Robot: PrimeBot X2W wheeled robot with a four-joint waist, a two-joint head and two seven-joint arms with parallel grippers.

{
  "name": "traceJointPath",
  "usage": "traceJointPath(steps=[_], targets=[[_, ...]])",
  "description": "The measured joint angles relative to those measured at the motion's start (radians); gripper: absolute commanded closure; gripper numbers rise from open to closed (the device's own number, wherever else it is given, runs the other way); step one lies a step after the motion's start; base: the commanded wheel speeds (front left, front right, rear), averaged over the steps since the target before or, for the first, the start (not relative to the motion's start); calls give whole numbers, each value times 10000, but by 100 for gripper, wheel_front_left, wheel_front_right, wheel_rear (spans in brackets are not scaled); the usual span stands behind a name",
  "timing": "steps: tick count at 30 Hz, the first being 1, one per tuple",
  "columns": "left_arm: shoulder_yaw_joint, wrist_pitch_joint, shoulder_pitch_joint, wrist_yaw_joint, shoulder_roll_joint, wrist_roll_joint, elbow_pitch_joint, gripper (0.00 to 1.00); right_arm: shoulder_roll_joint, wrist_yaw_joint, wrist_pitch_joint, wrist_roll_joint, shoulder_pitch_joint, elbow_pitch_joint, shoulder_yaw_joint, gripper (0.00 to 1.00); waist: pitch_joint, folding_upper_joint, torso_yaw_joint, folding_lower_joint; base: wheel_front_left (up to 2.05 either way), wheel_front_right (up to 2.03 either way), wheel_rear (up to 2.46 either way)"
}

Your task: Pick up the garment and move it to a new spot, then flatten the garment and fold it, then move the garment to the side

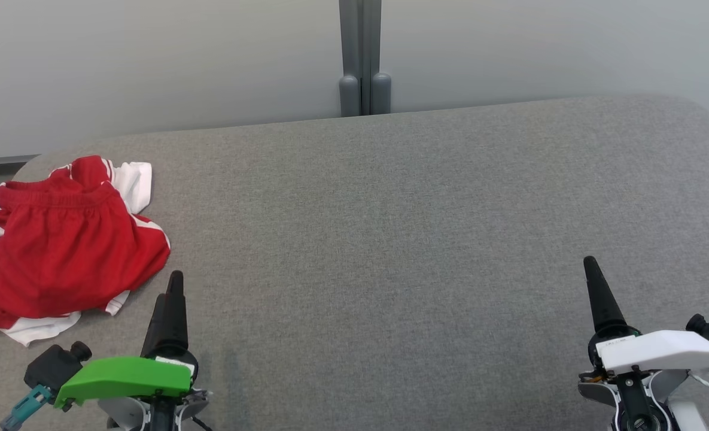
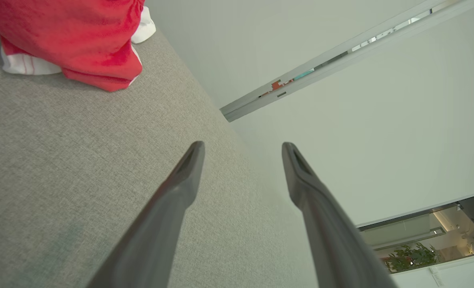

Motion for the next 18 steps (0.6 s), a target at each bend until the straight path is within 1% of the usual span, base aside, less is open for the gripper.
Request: traceJointPath(steps=[5, 10, 12, 18], targets=[[-303, -186, 41, 236, 2, 1241, -90, 0, -4, 0, -173, -1049, 38, -79, 194, 0, 10, 0, 15, 0, 0, 0, 0], [-466, -343, 113, 485, 8, 2272, -150, 0, -8, 0, -351, -1835, 49, -157, 280, 0, 21, 0, 22, 0, 0, 0, 0], [-539, -433, 181, 562, 8, 2558, -150, 0, -13, 0, -412, -2355, 54, -219, 359, 0, 25, 0, 26, 0, 0, 0, 0], [-696, -617, 197, 662, 15, 3580, -10, 0, -15, 0, -602, -3465, 81, -347, 491, 0, 39, 0, 43, 0, 0, 0, 0]])
